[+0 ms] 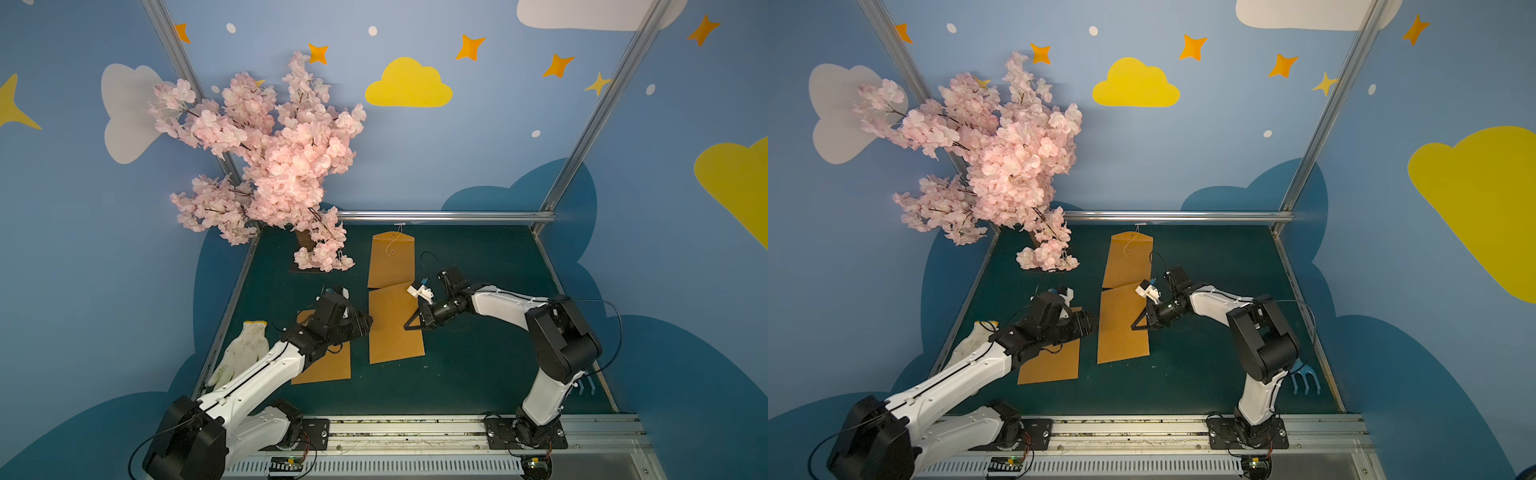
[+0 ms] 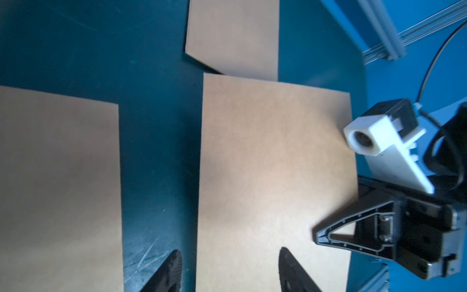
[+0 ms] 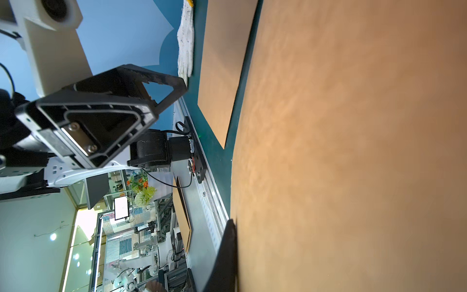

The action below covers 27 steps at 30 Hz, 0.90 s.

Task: Open the file bag
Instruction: Pick up the file bag from the center of the board.

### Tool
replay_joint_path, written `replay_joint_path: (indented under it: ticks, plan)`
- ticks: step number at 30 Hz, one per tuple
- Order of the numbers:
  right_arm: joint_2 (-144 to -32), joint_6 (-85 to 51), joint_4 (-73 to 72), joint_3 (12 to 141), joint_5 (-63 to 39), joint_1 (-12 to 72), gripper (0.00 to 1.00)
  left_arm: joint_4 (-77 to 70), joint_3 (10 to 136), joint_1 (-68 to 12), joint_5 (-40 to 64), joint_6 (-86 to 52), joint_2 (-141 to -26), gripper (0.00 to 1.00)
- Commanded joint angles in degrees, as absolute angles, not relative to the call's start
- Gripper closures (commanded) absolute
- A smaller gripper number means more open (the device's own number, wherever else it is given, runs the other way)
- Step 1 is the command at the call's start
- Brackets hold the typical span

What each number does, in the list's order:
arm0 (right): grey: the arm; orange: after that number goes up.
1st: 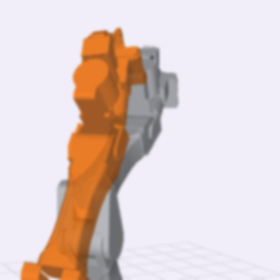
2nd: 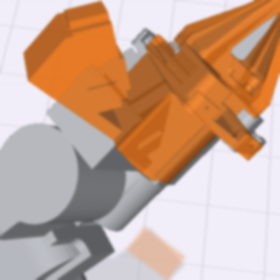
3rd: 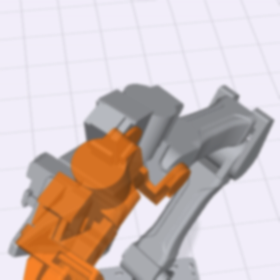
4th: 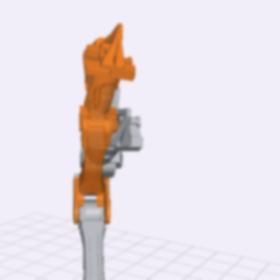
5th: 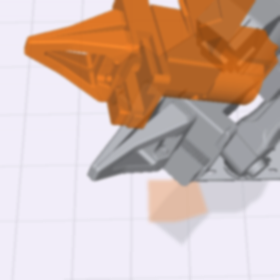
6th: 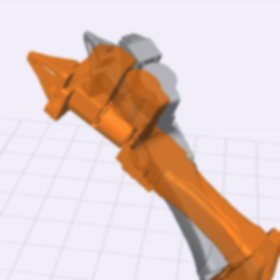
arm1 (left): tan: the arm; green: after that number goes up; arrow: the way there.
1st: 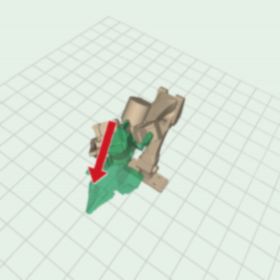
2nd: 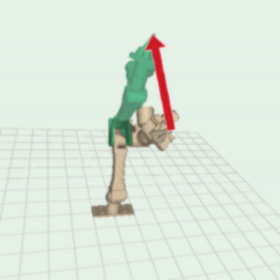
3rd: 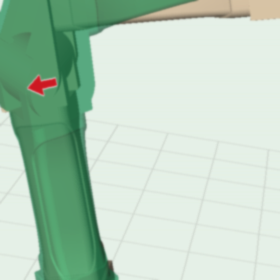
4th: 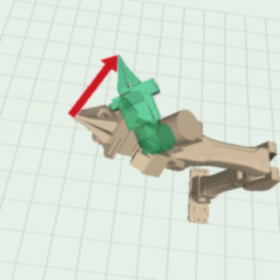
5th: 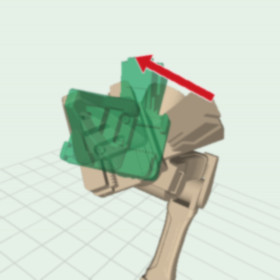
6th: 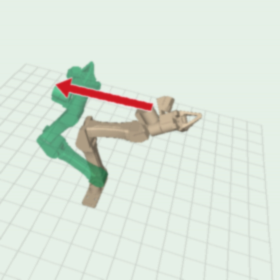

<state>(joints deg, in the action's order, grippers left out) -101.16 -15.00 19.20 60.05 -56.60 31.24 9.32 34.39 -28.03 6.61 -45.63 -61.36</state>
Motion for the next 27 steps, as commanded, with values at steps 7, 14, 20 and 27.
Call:
replay_joint_path:
  ticks: [7,14,20,27]
  plan:
    - [-90.6,-7.0,28.5,61.5,-59.5,29.8,1.0,-14.4,31.1,-20.9,29.0,-54.8,-66.5,0.36]
    - [-85.1,-6.9,29.5,61.3,-61.3,29.8,1.0,-19.1,33.0,-20.6,30.5,-55.8,-69.1,0.33]
    - [-83.5,-6.7,29.8,61.5,-62.1,29.8,1.0,-21.8,34.4,-20.5,30.4,-56.5,-69.2,0.34]
    - [-84.5,-6.5,29.9,61.8,-61.9,29.8,1.0,-26.5,36.3,-20.4,32.1,-58.7,-71.2,0.44]
